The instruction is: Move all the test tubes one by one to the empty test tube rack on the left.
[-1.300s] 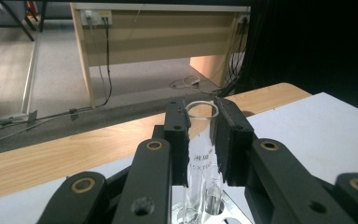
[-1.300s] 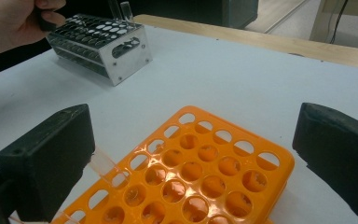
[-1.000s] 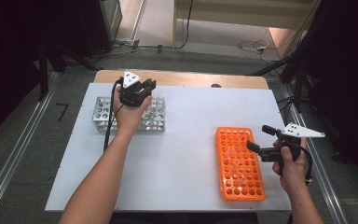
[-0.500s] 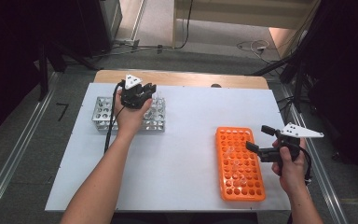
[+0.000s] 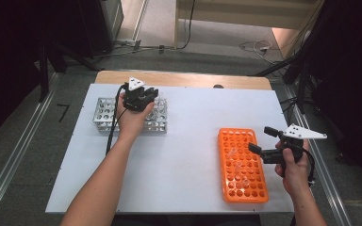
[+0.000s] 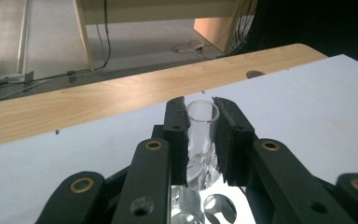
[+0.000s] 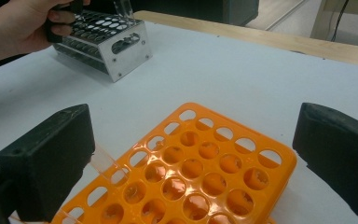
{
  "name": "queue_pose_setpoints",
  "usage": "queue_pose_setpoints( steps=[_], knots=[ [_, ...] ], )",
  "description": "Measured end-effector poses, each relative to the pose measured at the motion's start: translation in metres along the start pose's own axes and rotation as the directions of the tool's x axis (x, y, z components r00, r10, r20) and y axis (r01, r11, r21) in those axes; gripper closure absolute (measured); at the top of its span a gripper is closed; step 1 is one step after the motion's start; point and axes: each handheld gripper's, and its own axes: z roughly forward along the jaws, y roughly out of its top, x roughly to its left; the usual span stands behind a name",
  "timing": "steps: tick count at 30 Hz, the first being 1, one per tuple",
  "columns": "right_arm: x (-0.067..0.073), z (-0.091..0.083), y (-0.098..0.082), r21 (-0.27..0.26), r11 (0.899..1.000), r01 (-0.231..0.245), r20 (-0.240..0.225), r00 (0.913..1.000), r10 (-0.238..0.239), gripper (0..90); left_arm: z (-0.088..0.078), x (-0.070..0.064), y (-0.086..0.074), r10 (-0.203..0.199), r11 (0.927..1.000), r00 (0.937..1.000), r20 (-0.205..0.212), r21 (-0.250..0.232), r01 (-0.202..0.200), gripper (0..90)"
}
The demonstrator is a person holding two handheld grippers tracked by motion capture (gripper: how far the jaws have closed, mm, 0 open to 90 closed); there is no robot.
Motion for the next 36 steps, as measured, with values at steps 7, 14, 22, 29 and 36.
queue_pose_setpoints(
  steps=[7, 14, 22, 29, 36],
  knots=[
    [0.0, 0.001, 0.0, 0.003, 1.0, 0.004, 0.001, 1.0, -0.004, 0.0, 0.003, 0.001, 0.0, -0.015, 0.9991, 0.9998, 0.015, 0.041, 0.015, 72.7],
    [0.0, 0.001, 0.0, 0.005, 1.0, 0.002, 0.0, 1.0, -0.002, 0.0, 0.002, 0.002, 0.001, -0.028, 0.9987, 0.9994, 0.018, 0.042, 0.027, 67.2],
    [0.001, 0.002, 0.0, 0.011, 1.0, 0.007, -0.014, 0.9999, -0.007, 0.0, -0.014, 0.0, 0.004, -0.021, 0.9996, 0.9985, 0.051, 0.019, 0.02, 54.5],
    [0.003, 0.005, 0.0, 0.019, 1.0, 0.014, -0.036, 0.9993, -0.014, 0.0, -0.034, -0.007, 0.003, -0.012, 0.9997, 0.9956, 0.093, -0.018, 0.013, 37.9],
    [0.005, 0.009, -0.002, 0.033, 0.999, 0.016, -0.069, 0.9975, -0.014, 0.0, -0.053, -0.017, -0.001, 0.017, 0.9994, 0.9892, 0.146, -0.033, -0.012, 21.6]
  ],
)
